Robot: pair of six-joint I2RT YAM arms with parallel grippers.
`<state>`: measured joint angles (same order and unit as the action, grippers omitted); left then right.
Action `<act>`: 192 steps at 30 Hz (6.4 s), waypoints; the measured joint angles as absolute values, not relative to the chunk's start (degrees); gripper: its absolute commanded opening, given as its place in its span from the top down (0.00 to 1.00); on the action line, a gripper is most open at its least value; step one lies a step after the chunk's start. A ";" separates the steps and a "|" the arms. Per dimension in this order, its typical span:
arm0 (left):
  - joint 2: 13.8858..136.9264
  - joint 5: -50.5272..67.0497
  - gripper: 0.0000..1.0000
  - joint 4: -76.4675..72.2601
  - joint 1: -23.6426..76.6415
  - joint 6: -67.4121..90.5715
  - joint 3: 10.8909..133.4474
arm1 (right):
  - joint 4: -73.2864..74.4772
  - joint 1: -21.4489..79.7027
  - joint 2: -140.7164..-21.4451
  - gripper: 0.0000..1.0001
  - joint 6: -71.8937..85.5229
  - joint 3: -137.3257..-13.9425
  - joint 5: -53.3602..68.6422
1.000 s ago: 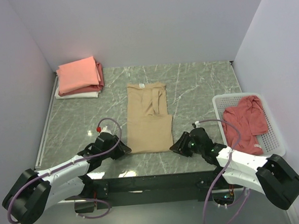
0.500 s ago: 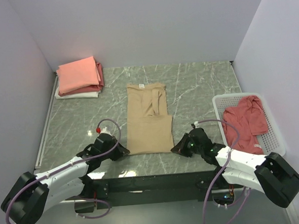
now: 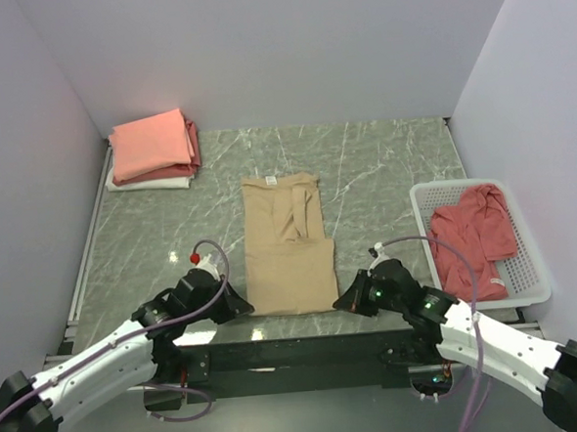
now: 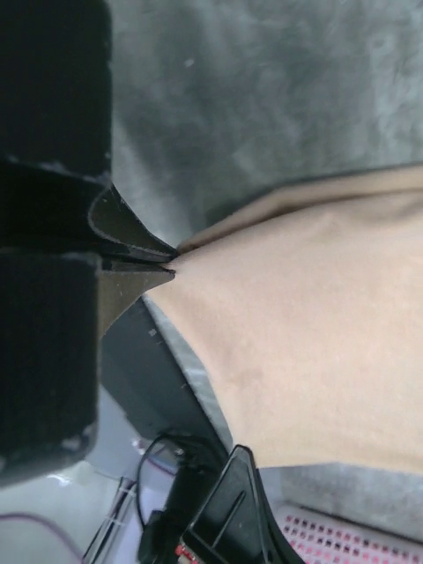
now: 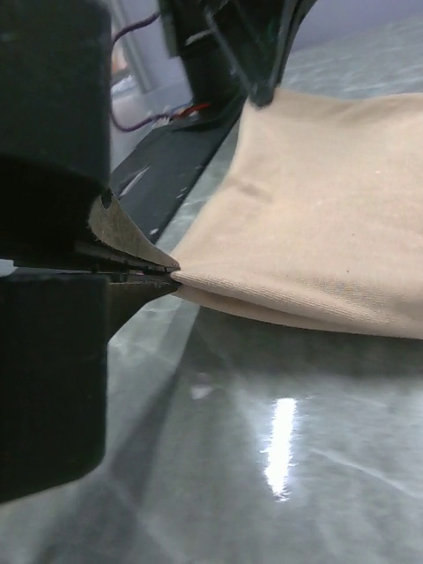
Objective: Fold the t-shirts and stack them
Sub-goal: Fold the tshirt, then neatly place the folded tshirt to the corner
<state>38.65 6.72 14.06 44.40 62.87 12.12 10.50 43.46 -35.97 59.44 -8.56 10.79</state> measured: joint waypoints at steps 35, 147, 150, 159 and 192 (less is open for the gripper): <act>86.67 24.88 1.00 10.15 16.69 55.40 59.57 | 23.18 21.17 -95.29 1.00 36.34 -74.28 18.87; 123.04 20.47 0.35 23.03 13.67 37.30 89.27 | -5.04 18.81 -105.62 0.51 45.17 -61.17 42.09; 124.22 17.67 0.39 23.99 15.55 37.85 91.55 | -4.82 18.81 -104.31 0.51 44.99 -61.17 42.09; 128.42 8.19 0.99 29.61 19.90 39.24 99.20 | -2.52 18.81 -101.69 0.52 44.58 -60.29 41.41; 137.71 -20.69 1.00 39.64 9.50 9.10 143.83 | 5.78 25.50 -84.42 0.55 38.50 -46.02 25.89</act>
